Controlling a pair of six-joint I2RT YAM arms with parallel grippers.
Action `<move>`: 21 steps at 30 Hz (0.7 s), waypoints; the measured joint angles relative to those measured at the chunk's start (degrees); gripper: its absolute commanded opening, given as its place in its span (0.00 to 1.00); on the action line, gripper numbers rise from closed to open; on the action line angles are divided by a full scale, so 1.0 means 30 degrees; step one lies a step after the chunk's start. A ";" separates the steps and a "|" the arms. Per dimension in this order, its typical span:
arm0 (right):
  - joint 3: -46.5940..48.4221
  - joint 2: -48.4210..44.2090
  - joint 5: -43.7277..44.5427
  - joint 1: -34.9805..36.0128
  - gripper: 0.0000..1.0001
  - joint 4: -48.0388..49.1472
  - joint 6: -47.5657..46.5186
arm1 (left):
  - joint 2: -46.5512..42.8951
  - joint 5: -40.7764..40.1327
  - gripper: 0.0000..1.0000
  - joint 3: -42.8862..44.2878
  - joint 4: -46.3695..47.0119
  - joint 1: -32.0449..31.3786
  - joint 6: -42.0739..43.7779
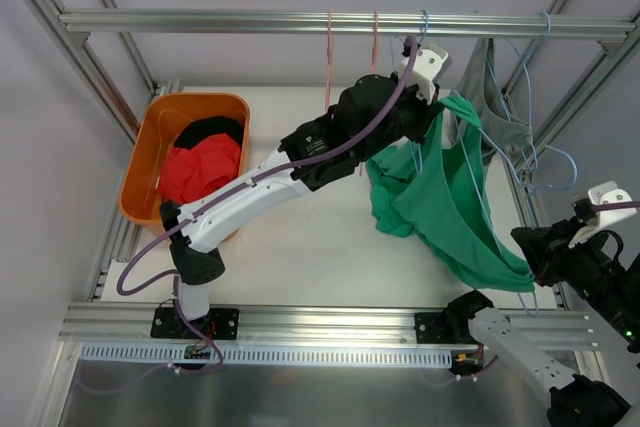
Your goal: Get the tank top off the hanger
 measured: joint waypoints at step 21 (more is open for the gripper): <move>0.1996 -0.3796 -0.1705 0.0546 0.00 0.0328 -0.0801 | -0.0430 -0.1107 0.00 0.1749 0.1275 0.0153 -0.1399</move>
